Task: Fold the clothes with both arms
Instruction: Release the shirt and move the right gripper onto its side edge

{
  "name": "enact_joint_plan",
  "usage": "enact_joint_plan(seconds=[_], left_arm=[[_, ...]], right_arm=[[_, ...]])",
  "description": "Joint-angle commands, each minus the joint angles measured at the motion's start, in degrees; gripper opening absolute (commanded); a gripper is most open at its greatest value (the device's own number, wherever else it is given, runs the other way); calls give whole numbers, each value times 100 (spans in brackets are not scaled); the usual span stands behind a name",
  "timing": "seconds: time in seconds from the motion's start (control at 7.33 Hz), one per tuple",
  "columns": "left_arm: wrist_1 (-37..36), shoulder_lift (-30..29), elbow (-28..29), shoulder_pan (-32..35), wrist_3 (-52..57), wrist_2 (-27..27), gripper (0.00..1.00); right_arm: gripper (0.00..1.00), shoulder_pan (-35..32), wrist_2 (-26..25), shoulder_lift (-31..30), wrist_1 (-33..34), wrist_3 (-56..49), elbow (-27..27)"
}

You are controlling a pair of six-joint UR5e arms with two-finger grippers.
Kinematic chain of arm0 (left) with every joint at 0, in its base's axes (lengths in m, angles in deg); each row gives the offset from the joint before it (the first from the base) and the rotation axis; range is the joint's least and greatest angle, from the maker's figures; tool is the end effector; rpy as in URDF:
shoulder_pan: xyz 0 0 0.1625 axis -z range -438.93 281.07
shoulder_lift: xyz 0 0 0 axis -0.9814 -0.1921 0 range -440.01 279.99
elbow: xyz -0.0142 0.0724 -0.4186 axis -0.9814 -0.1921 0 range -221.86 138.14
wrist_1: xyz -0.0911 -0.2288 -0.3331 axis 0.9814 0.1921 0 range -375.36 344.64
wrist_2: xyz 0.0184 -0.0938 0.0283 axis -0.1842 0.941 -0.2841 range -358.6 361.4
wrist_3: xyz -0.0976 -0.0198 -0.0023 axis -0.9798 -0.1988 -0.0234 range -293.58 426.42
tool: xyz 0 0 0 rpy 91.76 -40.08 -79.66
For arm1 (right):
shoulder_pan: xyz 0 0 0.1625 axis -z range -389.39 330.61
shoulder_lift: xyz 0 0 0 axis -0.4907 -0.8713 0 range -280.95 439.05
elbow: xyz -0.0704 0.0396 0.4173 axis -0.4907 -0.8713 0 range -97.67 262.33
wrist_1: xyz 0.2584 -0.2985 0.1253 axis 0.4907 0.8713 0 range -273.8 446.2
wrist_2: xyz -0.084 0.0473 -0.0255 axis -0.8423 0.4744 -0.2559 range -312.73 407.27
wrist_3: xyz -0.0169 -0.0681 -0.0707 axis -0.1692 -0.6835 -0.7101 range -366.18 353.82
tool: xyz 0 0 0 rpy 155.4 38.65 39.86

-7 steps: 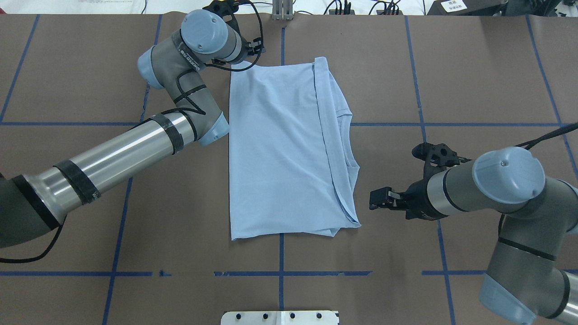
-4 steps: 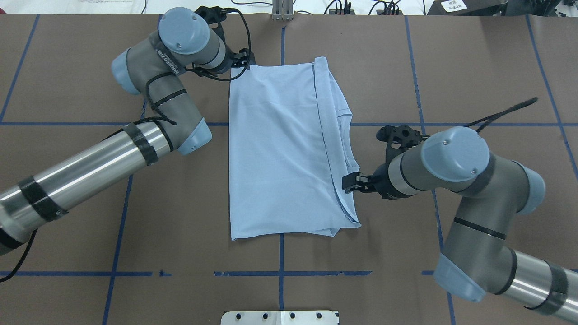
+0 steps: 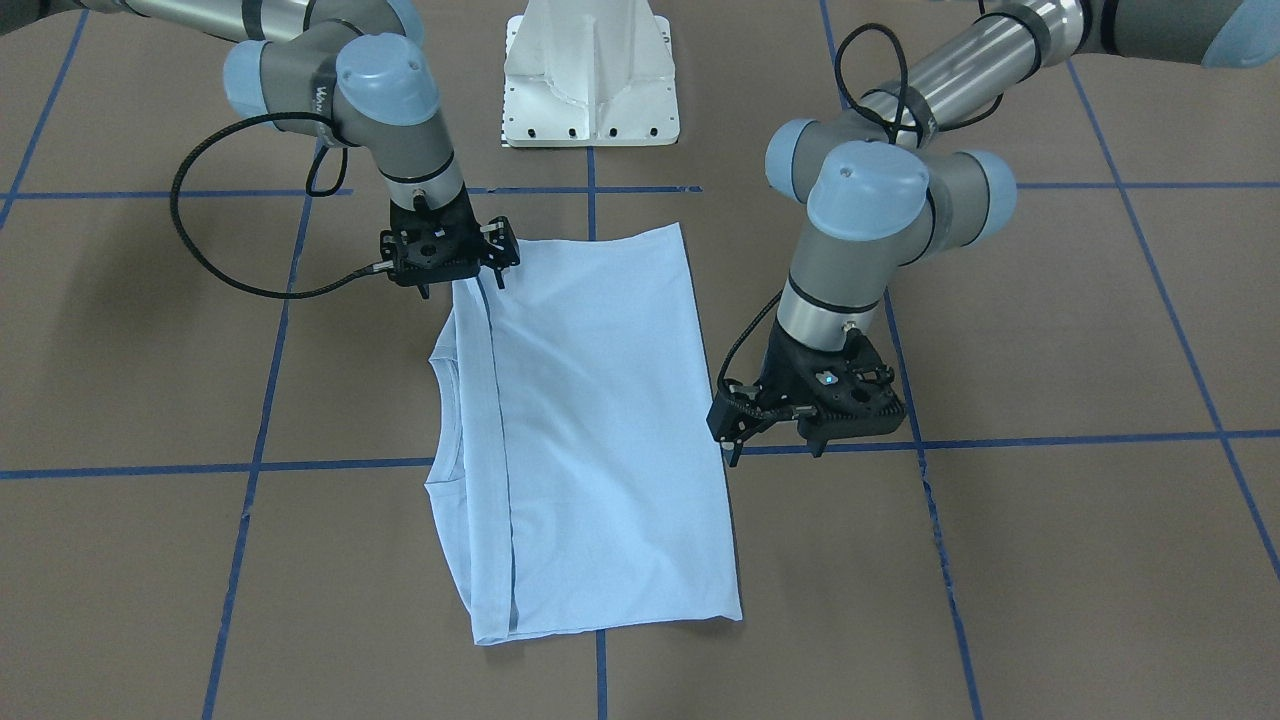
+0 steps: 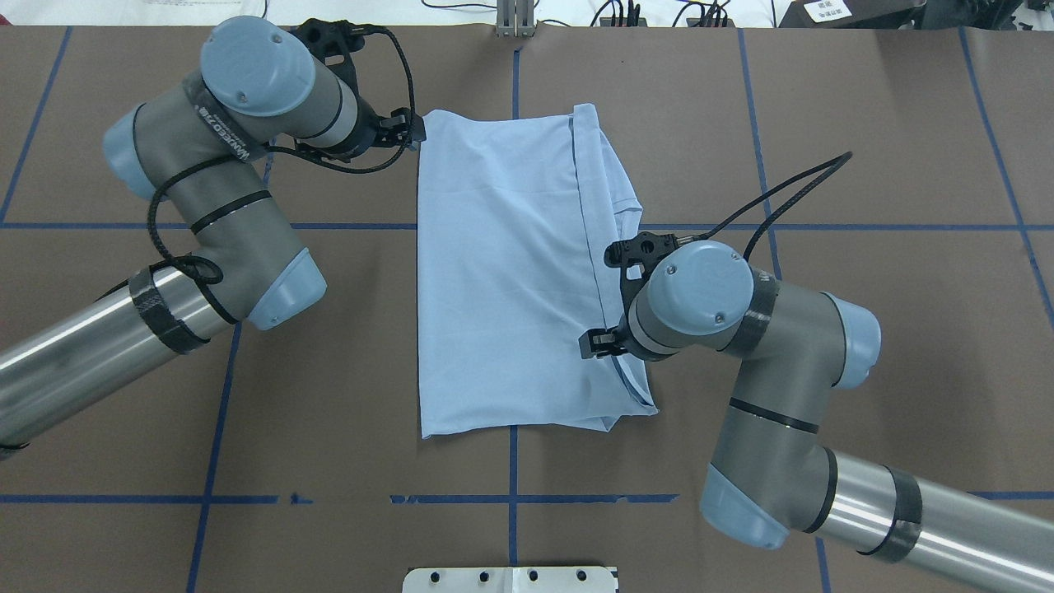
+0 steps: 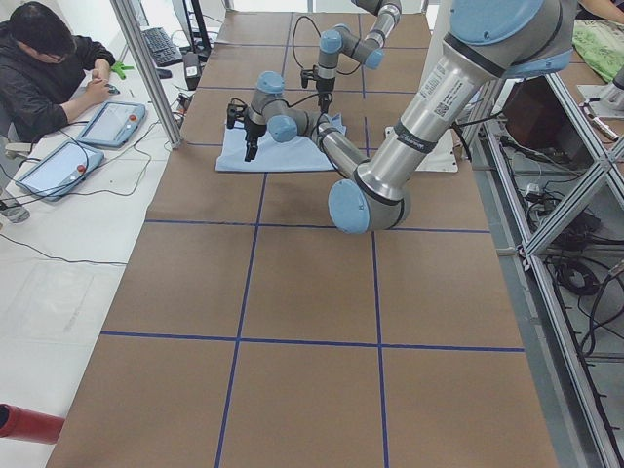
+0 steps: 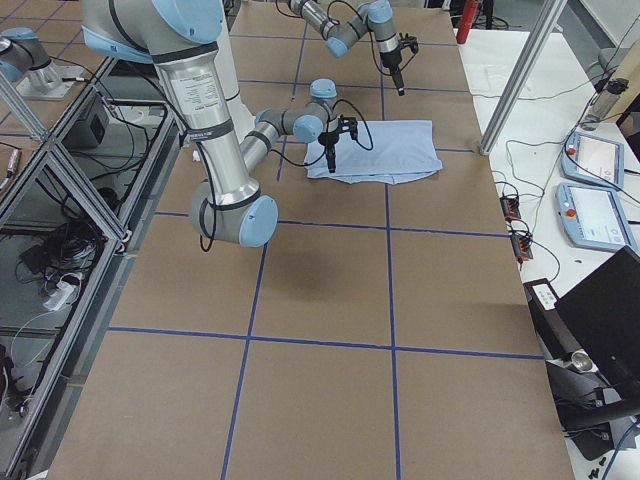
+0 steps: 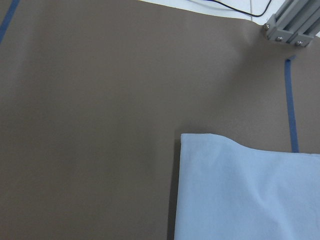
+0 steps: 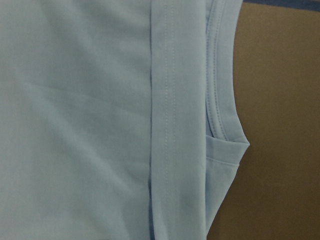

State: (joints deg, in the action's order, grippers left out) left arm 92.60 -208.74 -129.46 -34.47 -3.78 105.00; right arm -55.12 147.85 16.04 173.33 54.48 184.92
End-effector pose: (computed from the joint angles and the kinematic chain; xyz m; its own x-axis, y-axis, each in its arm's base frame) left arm 0.4360 -0.5818 0.2372 0.5764 -0.1042 -0.8105 0.3711 0.9170 0.1461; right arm -0.5219 -0.3792 0.2962 0.7338 -0.1810 0.6548 0.0510 0.9758 0.2126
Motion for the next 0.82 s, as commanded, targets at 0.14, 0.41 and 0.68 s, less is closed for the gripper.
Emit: enact_joint_plan(seconds=[0.14, 0.41, 0.68], left_arm=[[-153, 173, -336, -43, -47, 196, 100], [-144, 173, -336, -69, -65, 196, 100], [-100, 182, -319, -104, -73, 196, 100]], right_arm=[[100, 209, -329, 78, 437, -764, -151], [100, 209, -320, 69, 481, -915, -248], [100, 209, -312, 69, 568, -1002, -258]])
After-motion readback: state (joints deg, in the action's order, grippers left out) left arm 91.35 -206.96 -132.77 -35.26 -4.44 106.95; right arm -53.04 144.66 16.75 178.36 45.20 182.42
